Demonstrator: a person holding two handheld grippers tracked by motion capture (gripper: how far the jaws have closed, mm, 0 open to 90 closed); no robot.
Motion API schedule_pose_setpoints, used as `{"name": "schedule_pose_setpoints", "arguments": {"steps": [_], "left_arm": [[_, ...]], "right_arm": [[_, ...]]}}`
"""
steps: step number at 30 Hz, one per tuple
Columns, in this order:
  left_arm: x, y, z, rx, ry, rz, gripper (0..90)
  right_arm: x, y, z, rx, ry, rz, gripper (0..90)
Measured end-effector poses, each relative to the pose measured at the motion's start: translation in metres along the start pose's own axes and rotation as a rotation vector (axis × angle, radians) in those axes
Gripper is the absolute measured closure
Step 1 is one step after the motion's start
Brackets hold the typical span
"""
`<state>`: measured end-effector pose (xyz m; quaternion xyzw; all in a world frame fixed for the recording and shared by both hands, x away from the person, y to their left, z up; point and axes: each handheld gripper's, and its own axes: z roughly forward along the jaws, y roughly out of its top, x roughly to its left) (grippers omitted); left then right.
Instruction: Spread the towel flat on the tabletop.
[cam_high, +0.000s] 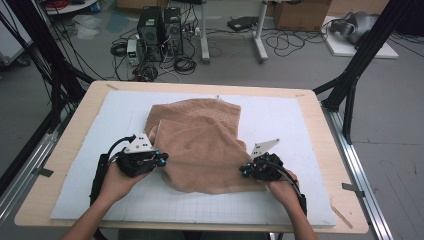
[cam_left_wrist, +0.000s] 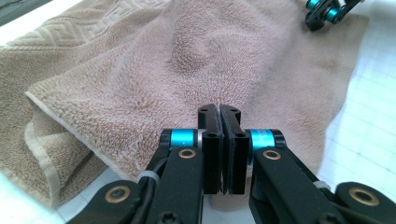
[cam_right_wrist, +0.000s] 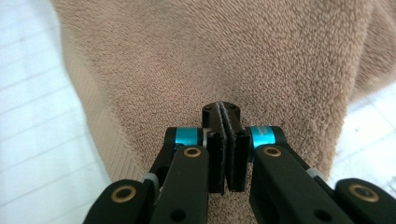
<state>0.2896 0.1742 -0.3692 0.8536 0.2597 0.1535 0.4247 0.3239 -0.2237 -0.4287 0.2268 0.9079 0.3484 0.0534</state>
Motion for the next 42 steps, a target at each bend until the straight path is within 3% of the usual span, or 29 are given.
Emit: {"name": "schedule_pose_setpoints", "arguments": {"steps": [6, 9, 14, 15, 20, 22, 29, 33, 35, 38, 42], "left_arm": [[-0.008, 0.004, -0.015, -0.021, -0.016, 0.013, 87.4], [-0.005, 0.004, -0.012, -0.01, -0.015, 0.007, 87.4], [0.011, -0.003, 0.018, 0.055, -0.013, -0.033, 87.3], [0.015, -0.005, 0.025, 0.07, -0.012, -0.05, 87.3], [0.027, -0.02, 0.055, 0.199, 0.016, -0.052, 86.8], [0.031, -0.024, 0.066, 0.237, 0.005, -0.061, 85.1], [0.032, -0.027, 0.072, 0.205, -0.007, -0.065, 79.3], [0.027, -0.026, 0.072, 0.217, 0.008, -0.024, 87.6], [0.024, -0.025, 0.069, 0.227, -0.008, -0.019, 88.9], [0.018, -0.03, 0.056, 0.195, -0.012, -0.004, 89.2], [0.011, -0.044, 0.028, 0.122, -0.019, -0.041, 89.3]], "right_arm": [[0.01, 0.002, -0.009, -0.03, 0.019, -0.023, 89.2], [0.009, 0.001, -0.01, -0.027, 0.023, -0.019, 80.1], [0.003, -0.004, -0.004, 0.009, -0.004, 0.012, 63.4], [0.002, -0.005, -0.003, 0.016, 0.004, 0.021, 63.0], [-0.001, -0.006, 0.002, 0.019, 0.021, 0.025, 63.6], [-0.001, -0.006, 0.002, 0.019, 0.012, 0.021, 65.7], [0.003, -0.009, 0.003, 0.001, -0.01, 0.016, 72.2], [0.004, -0.008, 0.004, -0.003, 0.011, 0.013, 82.9], [0.005, -0.007, 0.003, 0.0, 0.015, 0.002, 85.7], [0.006, -0.007, 0.002, -0.006, 0.036, -0.004, 86.2], [0.016, -0.006, -0.005, -0.045, 0.083, -0.018, 86.1]]}}
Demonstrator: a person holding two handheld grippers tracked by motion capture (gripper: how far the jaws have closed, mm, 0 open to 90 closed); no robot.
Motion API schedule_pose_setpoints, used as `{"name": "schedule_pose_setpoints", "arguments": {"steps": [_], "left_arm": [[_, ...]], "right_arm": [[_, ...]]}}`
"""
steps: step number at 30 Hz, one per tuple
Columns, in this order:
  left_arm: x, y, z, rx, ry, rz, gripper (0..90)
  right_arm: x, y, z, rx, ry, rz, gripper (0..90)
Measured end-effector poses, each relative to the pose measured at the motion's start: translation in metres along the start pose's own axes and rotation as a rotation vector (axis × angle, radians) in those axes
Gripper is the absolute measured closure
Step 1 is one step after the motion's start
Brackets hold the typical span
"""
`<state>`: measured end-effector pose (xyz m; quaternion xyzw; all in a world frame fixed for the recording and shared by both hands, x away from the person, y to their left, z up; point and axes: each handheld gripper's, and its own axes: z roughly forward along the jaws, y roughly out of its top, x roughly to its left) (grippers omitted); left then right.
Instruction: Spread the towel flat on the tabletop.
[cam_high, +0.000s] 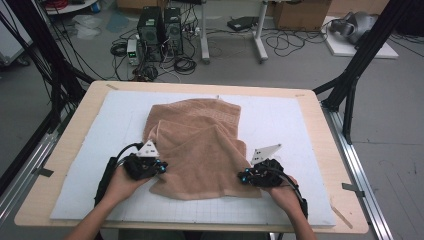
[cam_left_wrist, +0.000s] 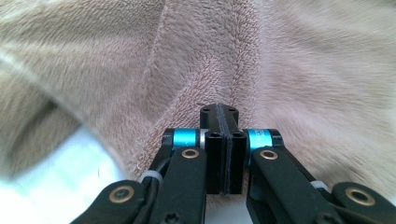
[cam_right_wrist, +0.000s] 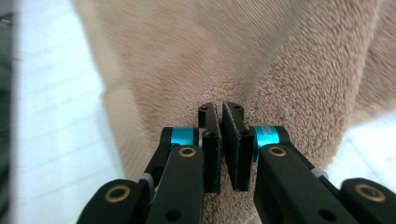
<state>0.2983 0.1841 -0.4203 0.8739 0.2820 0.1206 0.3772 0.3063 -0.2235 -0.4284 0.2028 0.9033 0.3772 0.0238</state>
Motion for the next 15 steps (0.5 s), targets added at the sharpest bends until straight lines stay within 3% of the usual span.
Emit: {"name": "schedule_pose_setpoints", "arguments": {"steps": [4, 8, 13, 14, 15], "left_arm": [[-0.007, -0.01, -0.024, -0.051, -0.005, -0.012, 89.4], [-0.012, -0.009, -0.045, -0.098, -0.013, -0.015, 89.4], [-0.021, -0.003, -0.064, -0.121, -0.062, 0.011, 89.0], [-0.021, -0.002, -0.065, -0.125, -0.057, 0.015, 87.4], [-0.02, 0.0, -0.065, -0.127, -0.044, 0.014, 80.1]], "right_arm": [[0.016, 0.002, -0.007, -0.025, 0.031, -0.029, 86.0], [0.033, 0.005, -0.013, -0.048, 0.066, -0.058, 86.0], [0.049, 0.013, -0.024, -0.089, 0.136, -0.12, 81.7], [0.05, 0.015, -0.026, -0.108, 0.13, -0.115, 77.7], [0.049, 0.017, -0.029, -0.121, 0.127, -0.113, 76.2]]}}
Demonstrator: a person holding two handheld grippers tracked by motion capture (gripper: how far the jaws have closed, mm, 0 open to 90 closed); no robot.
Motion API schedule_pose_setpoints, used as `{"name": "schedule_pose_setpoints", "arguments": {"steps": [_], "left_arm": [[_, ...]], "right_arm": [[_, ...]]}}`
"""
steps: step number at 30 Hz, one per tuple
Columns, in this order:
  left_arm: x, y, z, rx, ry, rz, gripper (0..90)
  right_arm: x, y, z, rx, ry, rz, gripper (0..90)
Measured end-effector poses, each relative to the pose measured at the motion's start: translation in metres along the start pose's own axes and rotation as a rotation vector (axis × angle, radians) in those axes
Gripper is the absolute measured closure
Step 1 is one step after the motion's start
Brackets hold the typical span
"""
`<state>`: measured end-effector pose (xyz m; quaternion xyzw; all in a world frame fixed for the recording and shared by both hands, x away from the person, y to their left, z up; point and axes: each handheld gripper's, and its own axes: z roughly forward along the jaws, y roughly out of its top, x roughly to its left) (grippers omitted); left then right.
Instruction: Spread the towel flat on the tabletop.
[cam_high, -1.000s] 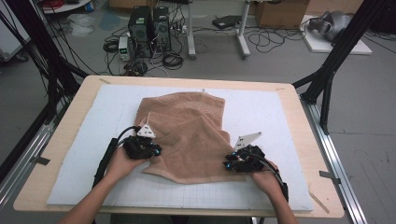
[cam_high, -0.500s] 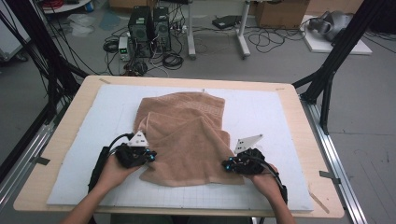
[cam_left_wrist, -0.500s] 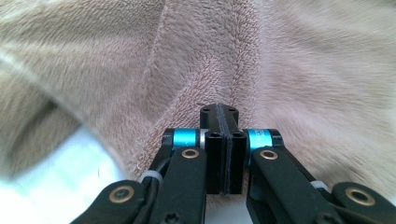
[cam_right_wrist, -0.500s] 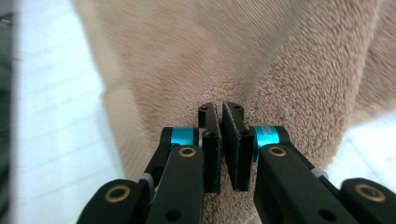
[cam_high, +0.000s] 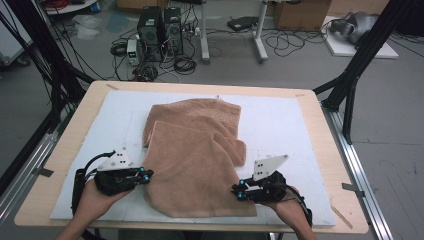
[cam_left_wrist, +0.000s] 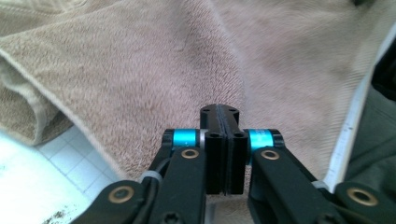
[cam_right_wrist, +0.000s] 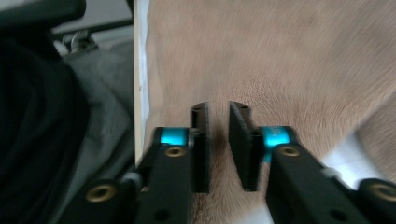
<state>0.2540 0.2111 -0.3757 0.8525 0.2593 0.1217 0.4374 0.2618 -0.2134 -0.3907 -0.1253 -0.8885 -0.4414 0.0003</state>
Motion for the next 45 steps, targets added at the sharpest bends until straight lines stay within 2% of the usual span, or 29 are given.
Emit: {"name": "schedule_pose_setpoints", "arguments": {"steps": [1, 3, 6, 7, 9, 12, 13, 14, 15, 16, 18, 22, 23, 27, 31, 33, 35, 36, 38, 40, 43, 44, 45], "left_arm": [[0.002, 0.001, 0.002, 0.0, 0.008, -0.007, 72.8], [0.009, 0.001, 0.008, 0.0, 0.014, -0.029, 65.5], [0.02, 0.0, 0.023, 0.017, 0.034, -0.059, 62.1], [0.023, -0.001, 0.03, 0.035, 0.042, -0.058, 59.8], [0.028, -0.005, 0.044, 0.074, 0.029, -0.07, 57.5], [0.032, -0.015, 0.066, 0.157, 0.009, -0.082, 54.8], [0.032, -0.019, 0.071, 0.19, 0.0, -0.073, 55.1], [0.028, -0.021, 0.073, 0.181, 0.015, -0.043, 56.9], [0.026, -0.021, 0.073, 0.166, 0.017, -0.02, 62.8], [0.024, -0.022, 0.073, 0.164, 0.006, -0.024, 75.6], [0.02, -0.023, 0.072, 0.158, 0.013, -0.005, 82.8], [0.011, -0.025, 0.065, 0.148, 0.005, 0.005, 85.4], [0.009, -0.026, 0.062, 0.146, -0.001, 0.015, 85.5], [-0.003, -0.032, 0.047, 0.118, -0.014, 0.015, 85.7], [-0.013, -0.035, 0.03, 0.105, -0.037, 0.011, 85.6], [-0.018, -0.036, 0.023, 0.096, -0.045, 0.012, 85.3], [-0.019, -0.034, 0.019, 0.079, -0.041, 0.003, 80.8], [-0.017, -0.032, 0.018, 0.07, -0.032, 0.0, 75.0], [-0.011, -0.027, 0.019, 0.049, -0.02, -0.021, 66.4], [-0.003, -0.022, 0.024, 0.031, -0.008, -0.039, 61.1], [0.008, -0.019, 0.039, 0.043, 0.018, -0.056, 60.3], [0.011, -0.02, 0.045, 0.059, 0.036, -0.05, 60.4], [0.014, -0.022, 0.051, 0.081, 0.033, -0.055, 60.4]], "right_arm": [[-0.002, 0.002, -0.002, -0.012, -0.014, -0.002, 73.6], [-0.011, 0.004, -0.006, -0.028, -0.061, 0.011, 72.0], [-0.031, 0.003, -0.002, 0.024, -0.139, 0.037, 71.0], [-0.038, 0.0, 0.002, 0.037, -0.137, 0.057, 70.0], [-0.049, -0.005, 0.014, 0.072, -0.142, 0.092, 67.6], [-0.056, -0.011, 0.034, 0.136, -0.143, 0.107, 66.0], [-0.057, -0.013, 0.039, 0.152, -0.135, 0.107, 67.8], [-0.057, -0.014, 0.043, 0.164, -0.139, 0.107, 70.6], [-0.056, -0.014, 0.044, 0.153, -0.142, 0.098, 75.7], [-0.056, -0.014, 0.044, 0.157, -0.136, 0.089, 81.4], [-0.054, -0.013, 0.045, 0.166, -0.129, 0.065, 83.9], [-0.048, -0.012, 0.04, 0.16, -0.096, 0.056, 84.7], [-0.046, -0.012, 0.039, 0.156, -0.087, 0.06, 84.7], [-0.035, -0.014, 0.031, 0.143, -0.061, 0.058, 84.7], [-0.018, -0.016, 0.026, 0.142, -0.015, 0.028, 84.6], [-0.009, -0.015, 0.025, 0.14, 0.028, 0.005, 84.0], [-0.001, -0.013, 0.023, 0.12, 0.056, -0.021, 80.7], [0.0, -0.011, 0.021, 0.095, 0.053, -0.029, 75.7], [-0.002, -0.006, 0.016, 0.057, 0.023, -0.021, 72.8], [-0.009, -0.002, 0.011, 0.03, -0.035, -0.008, 70.4], [-0.026, 0.0, 0.014, 0.028, -0.079, 0.035, 72.1], [-0.03, -0.001, 0.019, 0.045, -0.072, 0.037, 74.4], [-0.033, -0.002, 0.026, 0.064, -0.065, 0.039, 74.5]]}}
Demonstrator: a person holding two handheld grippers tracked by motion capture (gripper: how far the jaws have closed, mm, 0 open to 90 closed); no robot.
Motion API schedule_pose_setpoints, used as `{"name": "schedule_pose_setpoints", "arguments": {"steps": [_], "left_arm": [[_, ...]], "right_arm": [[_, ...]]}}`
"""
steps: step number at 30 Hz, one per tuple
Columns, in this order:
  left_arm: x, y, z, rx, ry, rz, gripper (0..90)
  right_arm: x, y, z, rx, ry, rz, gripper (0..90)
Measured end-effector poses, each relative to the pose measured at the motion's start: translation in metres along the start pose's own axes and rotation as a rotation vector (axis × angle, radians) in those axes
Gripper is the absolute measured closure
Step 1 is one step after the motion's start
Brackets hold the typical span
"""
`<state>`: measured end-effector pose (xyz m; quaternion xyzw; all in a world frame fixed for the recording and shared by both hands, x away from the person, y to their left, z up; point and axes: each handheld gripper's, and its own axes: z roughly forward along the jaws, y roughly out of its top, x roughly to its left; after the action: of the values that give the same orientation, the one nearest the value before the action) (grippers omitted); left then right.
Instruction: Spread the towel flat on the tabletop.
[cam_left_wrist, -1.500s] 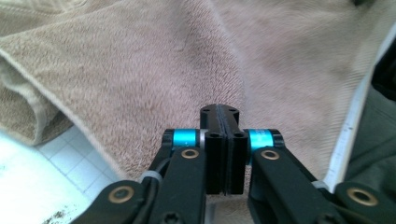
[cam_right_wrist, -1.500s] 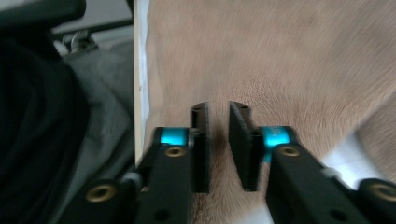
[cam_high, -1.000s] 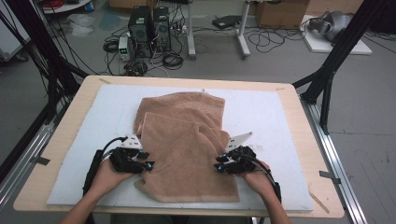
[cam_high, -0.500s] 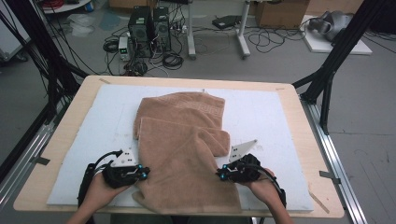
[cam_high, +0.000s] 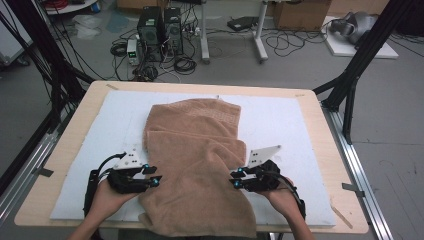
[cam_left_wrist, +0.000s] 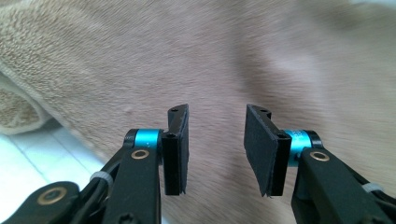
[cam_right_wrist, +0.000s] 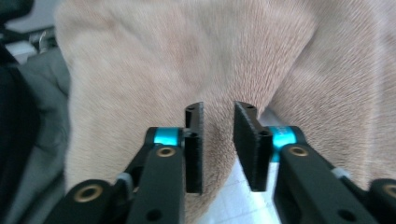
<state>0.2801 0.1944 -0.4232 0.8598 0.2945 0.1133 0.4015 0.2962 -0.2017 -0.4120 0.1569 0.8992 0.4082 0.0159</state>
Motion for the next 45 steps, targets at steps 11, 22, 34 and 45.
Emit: {"name": "schedule_pose_setpoints", "arguments": {"steps": [11, 22, 34, 45], "left_arm": [[-0.009, -0.017, 0.007, 0.018, -0.01, 0.03, 85.2], [-0.025, -0.039, -0.032, -0.031, -0.012, 0.048, 84.7], [-0.008, -0.017, 0.0, 0.013, -0.014, 0.003, 62.1], [-0.007, -0.019, 0.006, 0.008, -0.01, 0.006, 84.7]], "right_arm": [[0.012, -0.001, 0.031, 0.091, 0.05, -0.042, 87.6], [0.041, -0.003, 0.015, 0.037, 0.131, -0.067, 83.4], [-0.007, 0.009, 0.021, -0.001, -0.099, 0.06, 61.6], [-0.025, 0.02, 0.054, 0.054, -0.112, 0.063, 86.7]]}}
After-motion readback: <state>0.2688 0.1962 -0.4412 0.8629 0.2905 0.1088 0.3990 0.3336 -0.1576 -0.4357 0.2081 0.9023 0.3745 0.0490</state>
